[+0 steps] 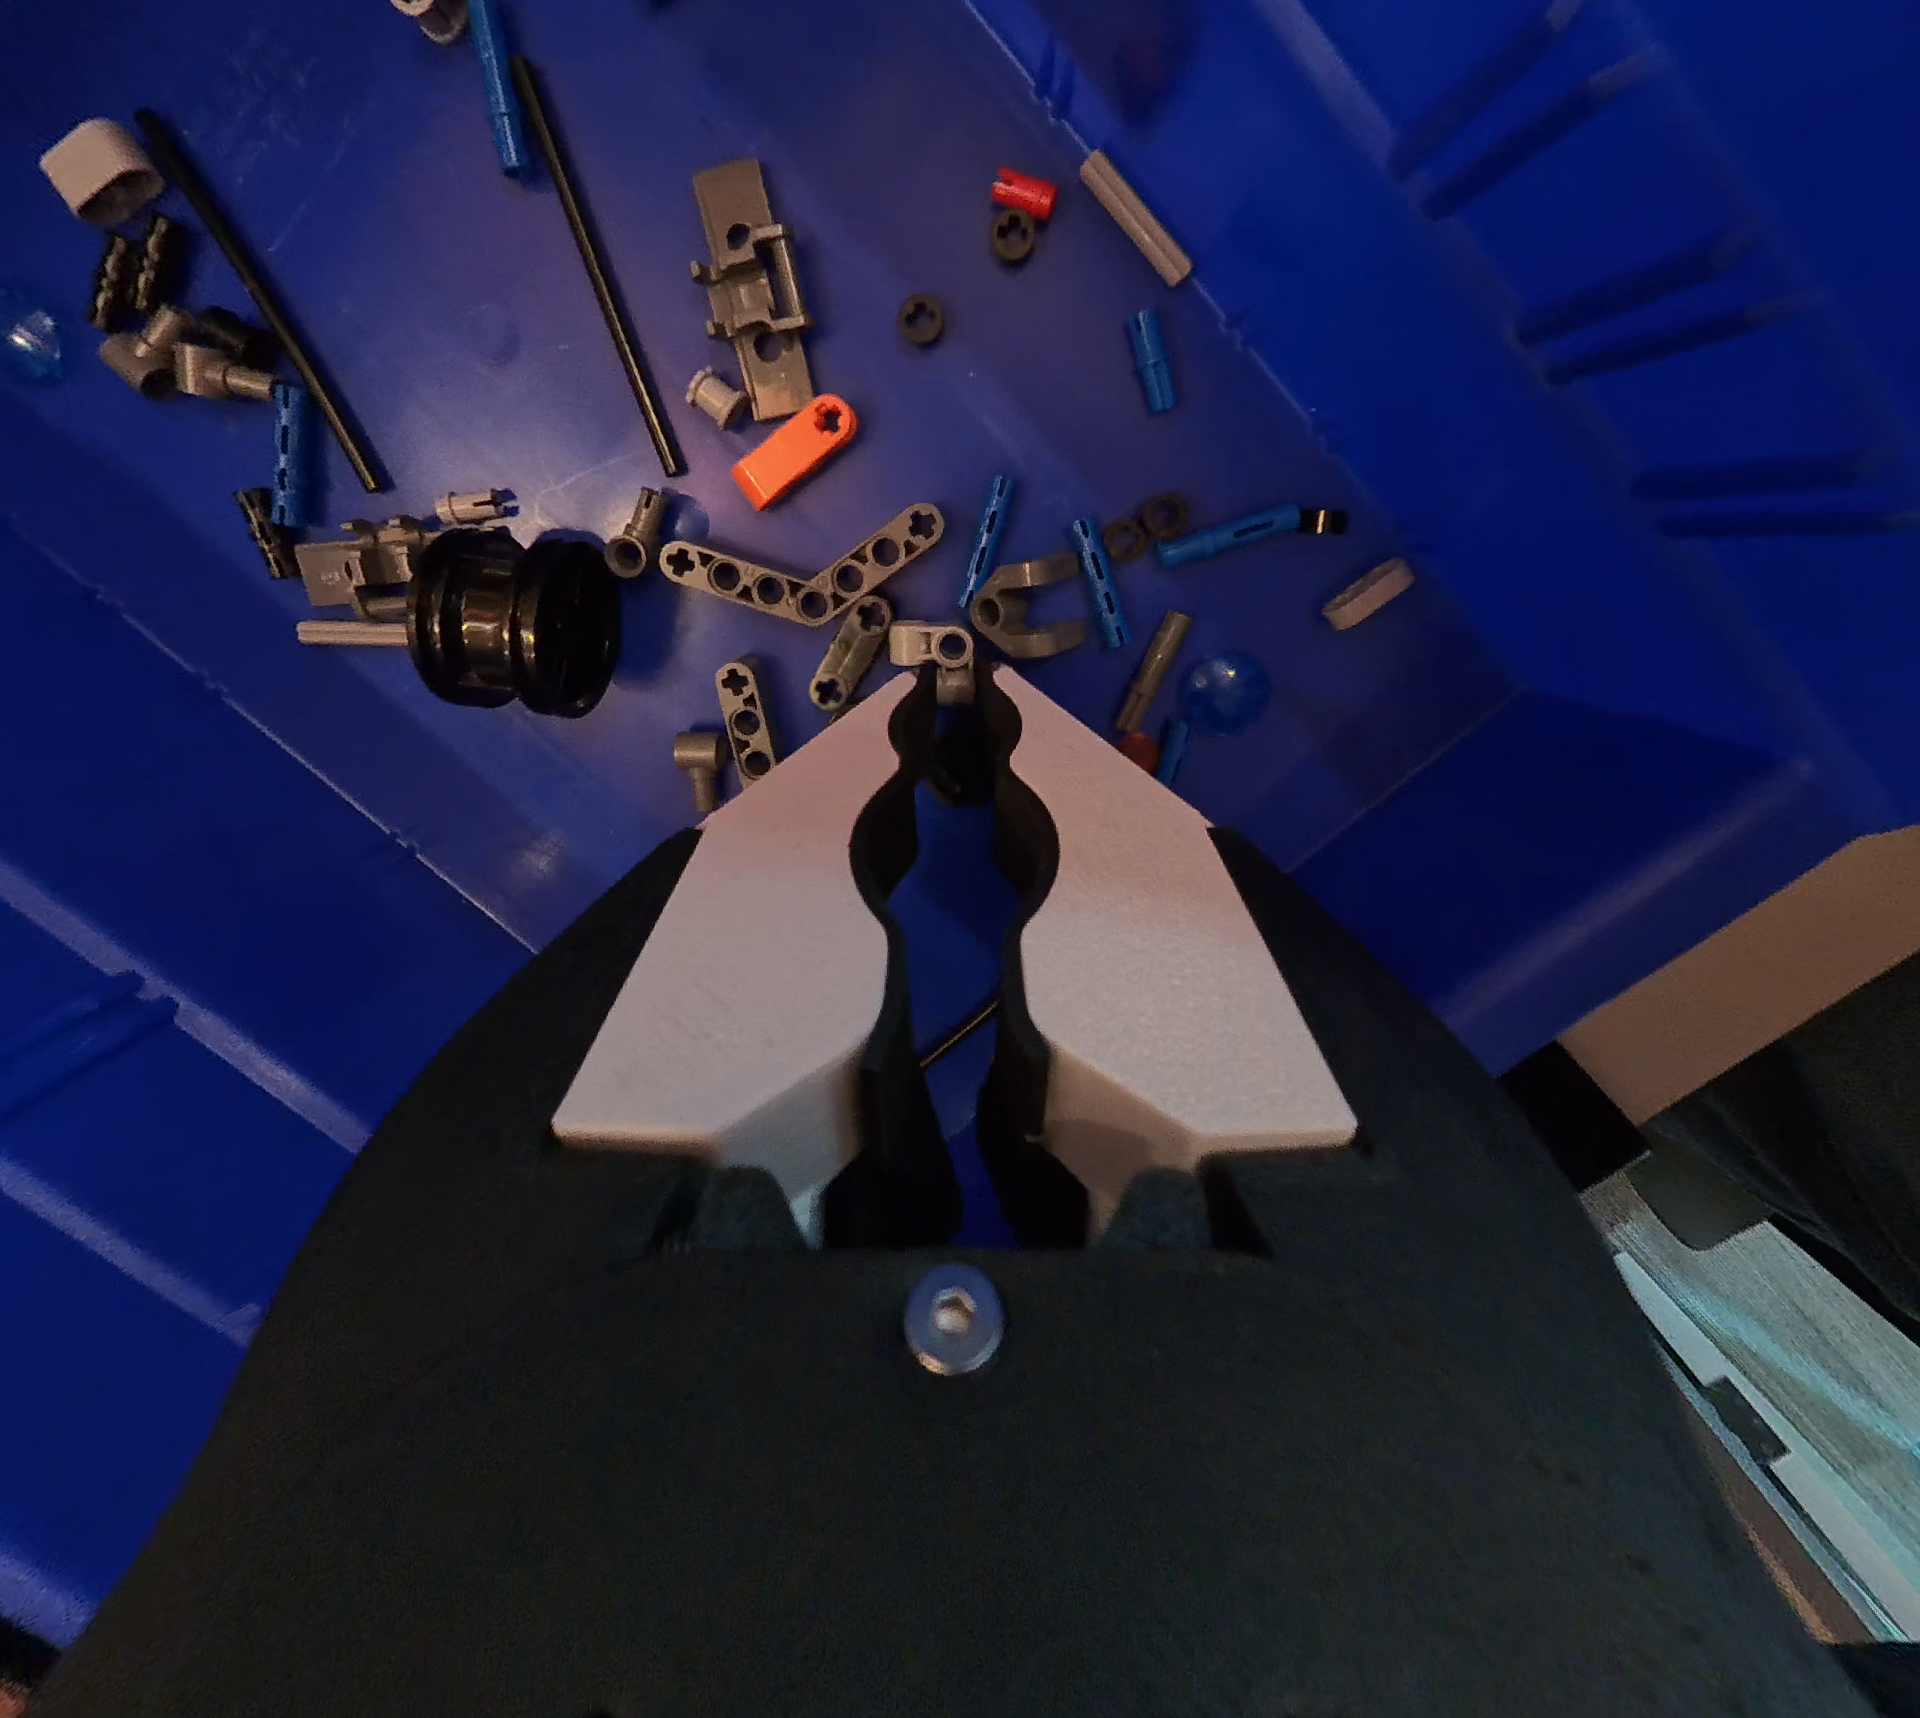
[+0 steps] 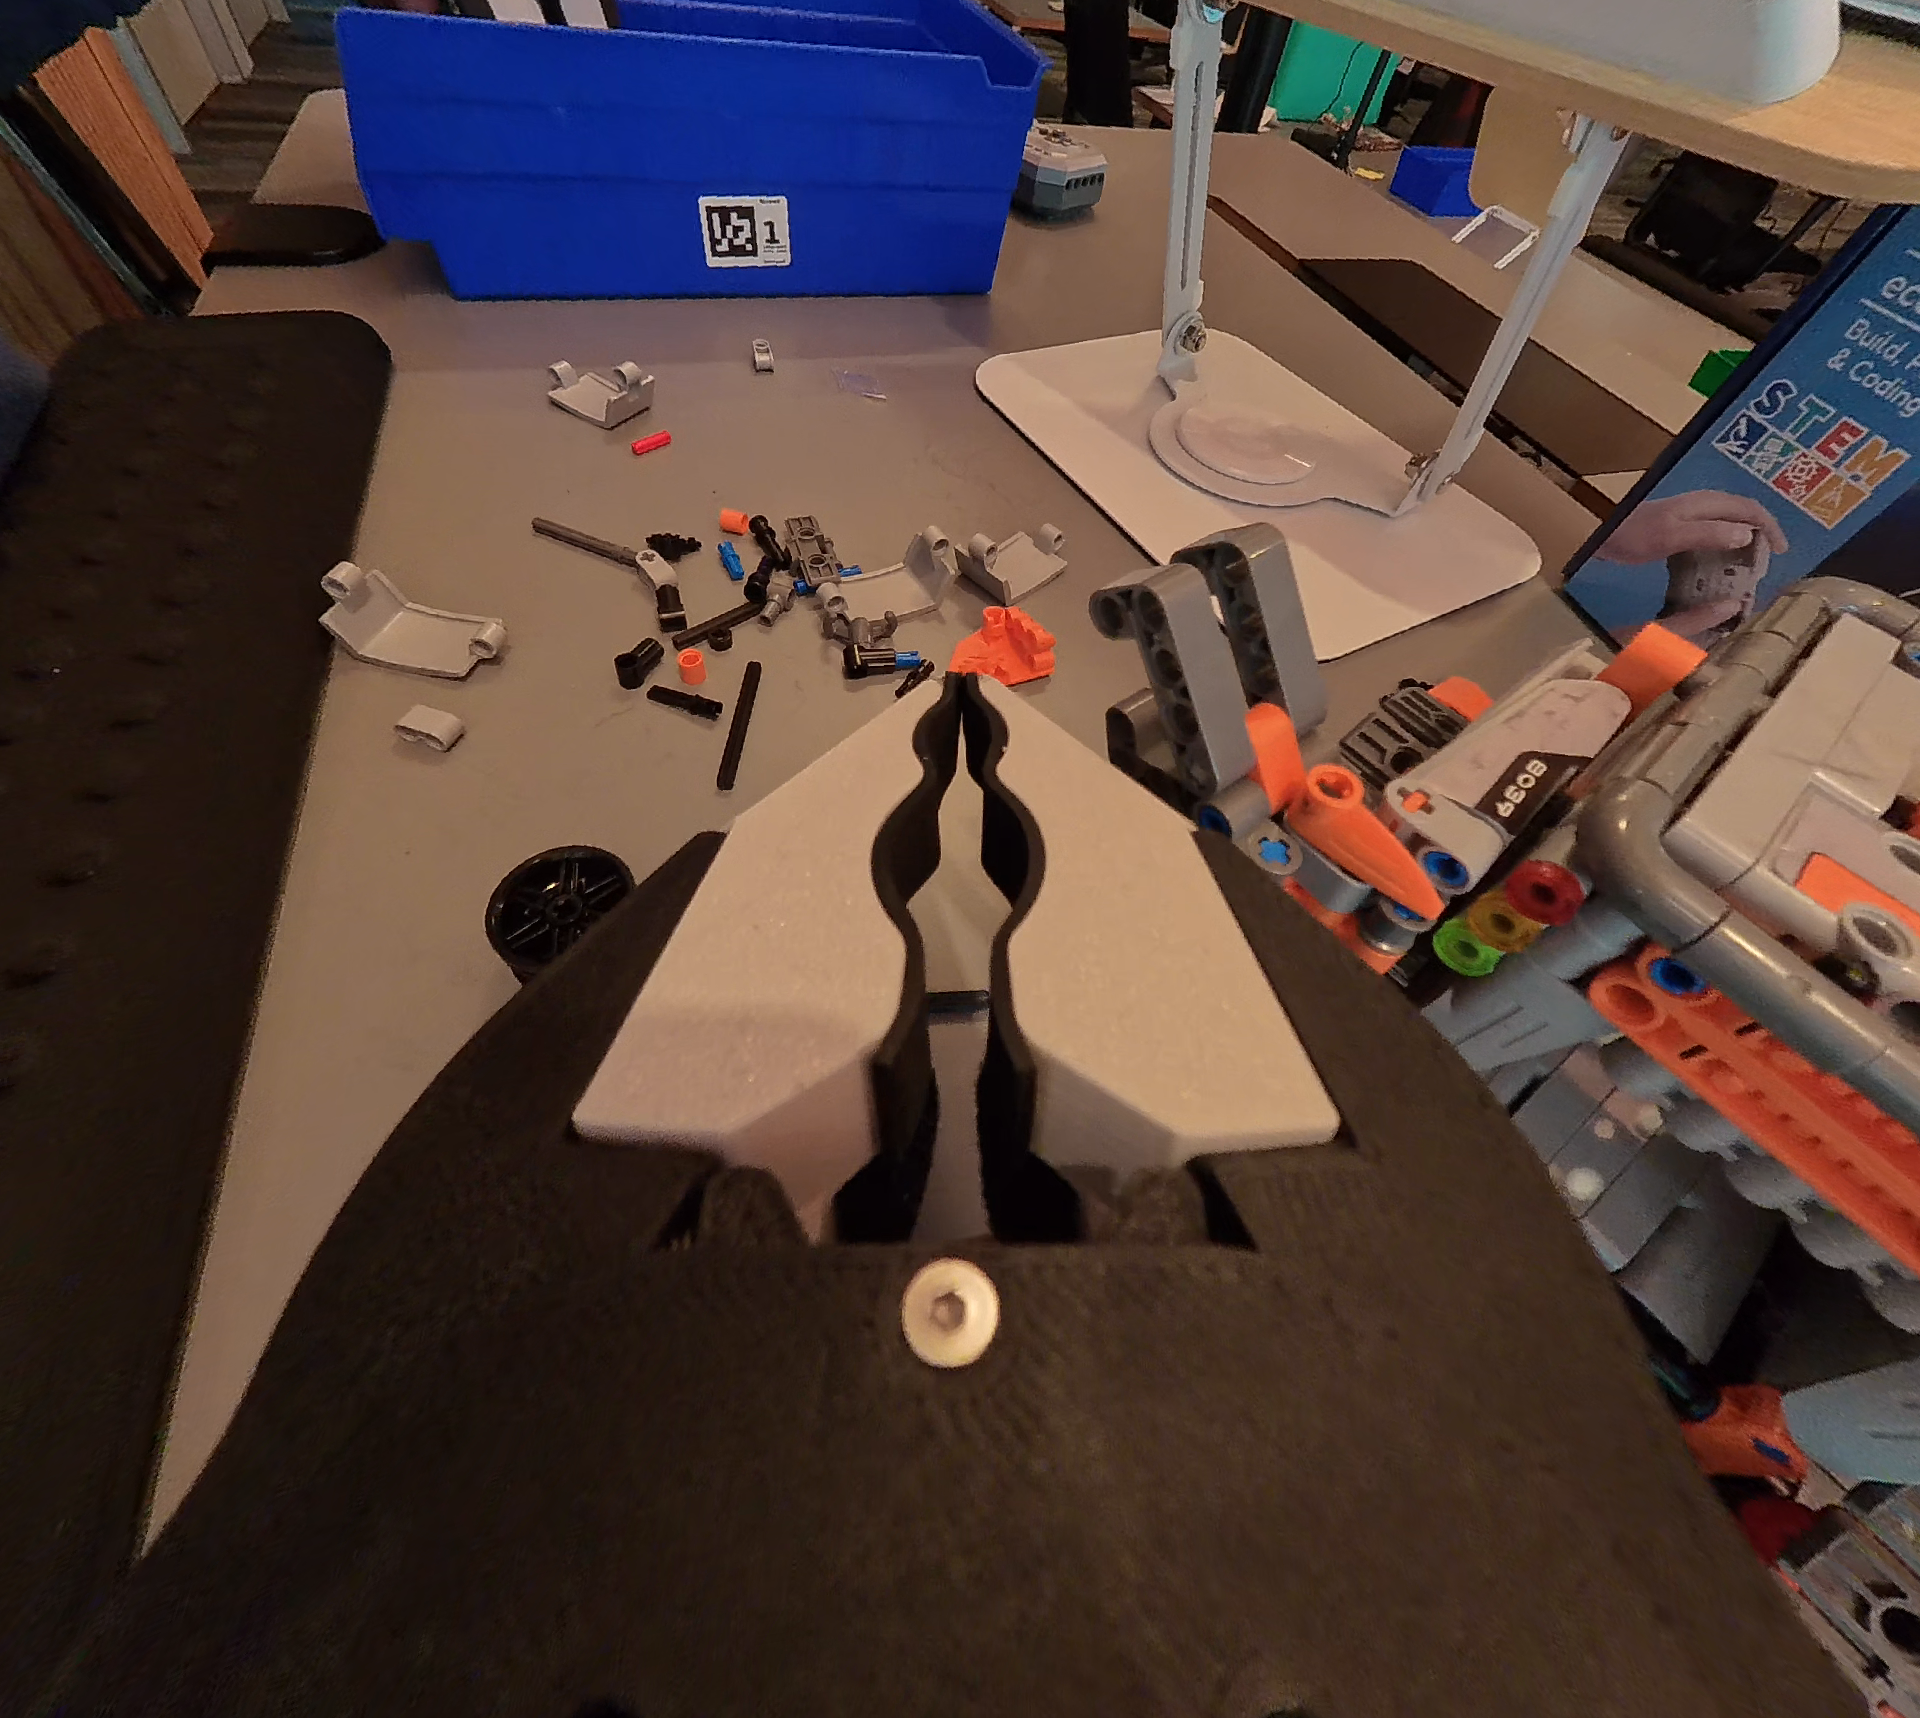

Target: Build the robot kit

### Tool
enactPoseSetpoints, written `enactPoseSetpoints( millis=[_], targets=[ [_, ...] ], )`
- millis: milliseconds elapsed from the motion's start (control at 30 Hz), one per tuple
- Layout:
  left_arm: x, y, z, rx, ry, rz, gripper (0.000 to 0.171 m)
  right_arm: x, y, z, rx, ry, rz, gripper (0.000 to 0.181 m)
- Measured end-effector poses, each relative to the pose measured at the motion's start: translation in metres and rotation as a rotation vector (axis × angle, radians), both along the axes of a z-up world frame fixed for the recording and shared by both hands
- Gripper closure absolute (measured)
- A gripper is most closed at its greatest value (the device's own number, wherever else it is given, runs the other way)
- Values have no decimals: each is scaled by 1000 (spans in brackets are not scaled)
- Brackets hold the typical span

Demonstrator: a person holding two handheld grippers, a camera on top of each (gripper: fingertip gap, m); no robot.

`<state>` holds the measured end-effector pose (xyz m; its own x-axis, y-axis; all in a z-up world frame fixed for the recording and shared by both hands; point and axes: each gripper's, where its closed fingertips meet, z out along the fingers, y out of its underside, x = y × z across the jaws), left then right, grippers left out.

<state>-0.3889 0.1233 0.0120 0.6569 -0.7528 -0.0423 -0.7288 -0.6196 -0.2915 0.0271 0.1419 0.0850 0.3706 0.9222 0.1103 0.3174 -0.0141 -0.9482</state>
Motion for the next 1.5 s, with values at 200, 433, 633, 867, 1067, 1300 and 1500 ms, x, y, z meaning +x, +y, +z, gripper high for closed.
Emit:
enactPoseSetpoints(
  millis=[200,433,633,867,1067,1300,1500],
  targets=[
    [4,2,10,42,-12,0,166,0,-1,1,6,1,2,181],
    [30,9,64,206,-104,-2,166,-1,-1,2,9,1,4,181],
    [139,-2,122,332,-232,-263,167,-2,-2,2,10,0,10,181],
    [251,-24,45,206,-134,-448,167,-1,-3,6,20,6,7,181],
    [270,-22,10,154,-70,-465,167,-2,-5,8,29,11,16,181],
    [268,-21,15,157,-119,-408,153,-3,-4,6,18,12,20,181],
    [233,-32,107,236,-344,-346,161,-3,-3,4,9,14,18,181]
  ],
)
